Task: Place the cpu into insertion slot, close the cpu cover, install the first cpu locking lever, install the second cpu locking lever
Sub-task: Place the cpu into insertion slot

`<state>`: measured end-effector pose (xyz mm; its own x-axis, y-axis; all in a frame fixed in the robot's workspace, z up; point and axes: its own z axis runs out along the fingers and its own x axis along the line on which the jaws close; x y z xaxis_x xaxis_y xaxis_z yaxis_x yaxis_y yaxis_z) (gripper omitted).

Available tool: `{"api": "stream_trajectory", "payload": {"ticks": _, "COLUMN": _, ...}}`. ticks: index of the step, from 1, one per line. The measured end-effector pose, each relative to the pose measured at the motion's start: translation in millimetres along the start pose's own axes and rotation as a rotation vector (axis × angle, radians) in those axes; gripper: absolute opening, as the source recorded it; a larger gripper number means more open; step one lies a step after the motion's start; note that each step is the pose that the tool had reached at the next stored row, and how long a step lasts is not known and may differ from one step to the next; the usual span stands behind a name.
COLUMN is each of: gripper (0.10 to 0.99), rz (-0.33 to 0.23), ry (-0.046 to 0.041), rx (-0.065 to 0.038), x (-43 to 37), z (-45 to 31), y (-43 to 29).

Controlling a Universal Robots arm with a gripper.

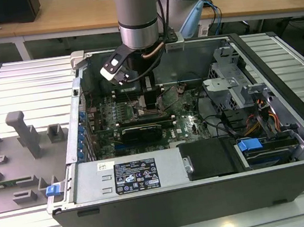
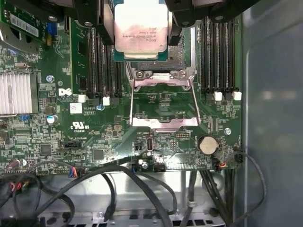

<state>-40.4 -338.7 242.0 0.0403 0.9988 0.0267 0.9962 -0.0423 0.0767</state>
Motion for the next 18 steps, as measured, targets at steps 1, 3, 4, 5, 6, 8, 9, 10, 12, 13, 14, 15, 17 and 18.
{"api": "stream_trajectory", "payload": {"ticks": 1, "gripper": 0.537, "rz": 0.001, "ry": 0.0, "rx": 0.0, "x": 0.0, "z": 0.2, "y": 0.0}}
{"api": "stream_trajectory", "payload": {"ticks": 3, "gripper": 0.537, "rz": 0.002, "ry": -0.0001, "rx": 0.001, "x": 0.0, "z": 0.6, "y": -0.1}}
{"api": "stream_trajectory", "payload": {"ticks": 4, "gripper": 0.537, "rz": 0.002, "ry": -0.0003, "rx": 0.001, "x": 0.0, "z": 0.9, "y": -0.1}}
{"api": "stream_trajectory", "payload": {"ticks": 5, "gripper": 0.537, "rz": 0.002, "ry": 0.0001, "rx": 0.002, "x": 0.0, "z": 1.7, "y": -0.1}}
{"api": "stream_trajectory", "payload": {"ticks": 6, "gripper": 0.537, "rz": 0.002, "ry": -0.0001, "rx": 0.003, "x": 0.0, "z": 2.3, "y": -0.1}}
{"api": "stream_trajectory", "payload": {"ticks": 8, "gripper": 0.537, "rz": 0.002, "ry": -0.0003, "rx": 0.005, "x": 0.7, "z": 4.2, "y": -0.2}}
{"api": "stream_trajectory", "payload": {"ticks": 9, "gripper": 0.537, "rz": 0.002, "ry": -0.0003, "rx": 0.005, "x": 0.9, "z": 4.8, "y": -0.3}}
{"api": "stream_trajectory", "payload": {"ticks": 10, "gripper": 0.537, "rz": 0.002, "ry": -0.0003, "rx": 0.006, "x": 1.0, "z": 5.1, "y": -0.4}}
{"api": "stream_trajectory", "payload": {"ticks": 12, "gripper": 0.537, "rz": 0.002, "ry": -0.0002, "rx": 0.006, "x": 1.1, "z": 5.4, "y": -0.4}}
{"api": "stream_trajectory", "payload": {"ticks": 13, "gripper": 0.537, "rz": 0.002, "ry": -0.0003, "rx": 0.006, "x": 1.0, "z": 5.8, "y": -0.5}}
{"api": "stream_trajectory", "payload": {"ticks": 14, "gripper": 0.537, "rz": 0.002, "ry": 0.0003, "rx": 0.006, "x": 1.0, "z": 6.2, "y": -0.5}}
{"api": "stream_trajectory", "payload": {"ticks": 15, "gripper": 0.537, "rz": 0.002, "ry": 0.0005, "rx": 0.006, "x": 1.0, "z": 6.6, "y": -0.6}}
{"api": "stream_trajectory", "payload": {"ticks": 17, "gripper": 0.537, "rz": 0.002, "ry": 0.0008, "rx": 0.006, "x": 1.0, "z": 7.0, "y": -0.6}}
{"api": "stream_trajectory", "payload": {"ticks": 18, "gripper": 0.537, "rz": 0.002, "ry": 0.0009, "rx": 0.006, "x": 1.0, "z": 7.3, "y": -0.6}}
